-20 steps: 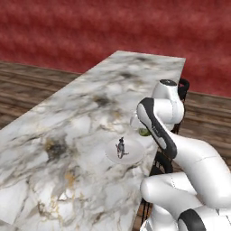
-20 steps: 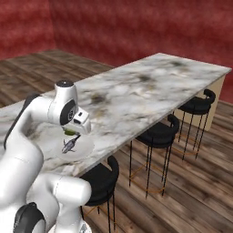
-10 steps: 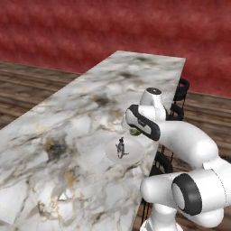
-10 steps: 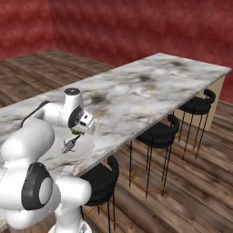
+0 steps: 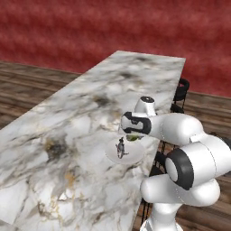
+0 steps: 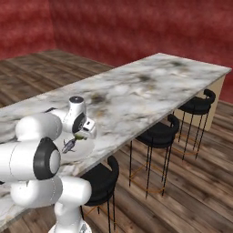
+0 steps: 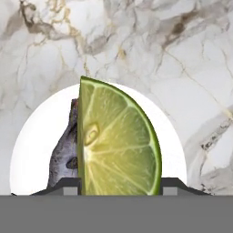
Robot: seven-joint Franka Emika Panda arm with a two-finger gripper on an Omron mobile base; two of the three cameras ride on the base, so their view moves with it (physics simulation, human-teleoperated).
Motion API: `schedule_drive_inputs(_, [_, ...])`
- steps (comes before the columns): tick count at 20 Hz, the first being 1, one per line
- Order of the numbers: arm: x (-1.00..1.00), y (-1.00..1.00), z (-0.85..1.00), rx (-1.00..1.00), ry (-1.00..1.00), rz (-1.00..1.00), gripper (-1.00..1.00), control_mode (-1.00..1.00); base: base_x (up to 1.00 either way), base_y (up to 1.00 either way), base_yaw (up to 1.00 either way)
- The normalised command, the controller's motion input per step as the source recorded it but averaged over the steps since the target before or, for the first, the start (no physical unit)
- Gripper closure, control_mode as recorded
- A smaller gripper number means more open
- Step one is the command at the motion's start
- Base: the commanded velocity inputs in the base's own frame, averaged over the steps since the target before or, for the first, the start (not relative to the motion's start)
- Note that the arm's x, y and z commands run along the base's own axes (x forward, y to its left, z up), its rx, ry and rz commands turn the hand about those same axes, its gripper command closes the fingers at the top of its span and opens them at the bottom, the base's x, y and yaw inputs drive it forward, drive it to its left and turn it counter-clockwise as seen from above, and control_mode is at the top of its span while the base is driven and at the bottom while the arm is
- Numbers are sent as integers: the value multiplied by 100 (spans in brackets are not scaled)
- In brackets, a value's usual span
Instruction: Take the lemon wedge from the fridge and place it on the plate with fish on the dining counter.
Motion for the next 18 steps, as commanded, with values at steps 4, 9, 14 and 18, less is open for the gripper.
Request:
schedule_drive_inputs(4, [0, 0, -48, 0, 0, 1, 100, -100, 0, 0, 0])
schedule_drive_inputs(9, [0, 0, -38, 0, 0, 1, 100, -100, 0, 0, 0])
schedule_drive_inputs(14, [0, 7, -25, 0, 0, 1, 100, -100, 0, 0, 0])
schedule_drive_inputs(18, [5, 12, -23, 0, 0, 0, 100, -100, 0, 0, 0])
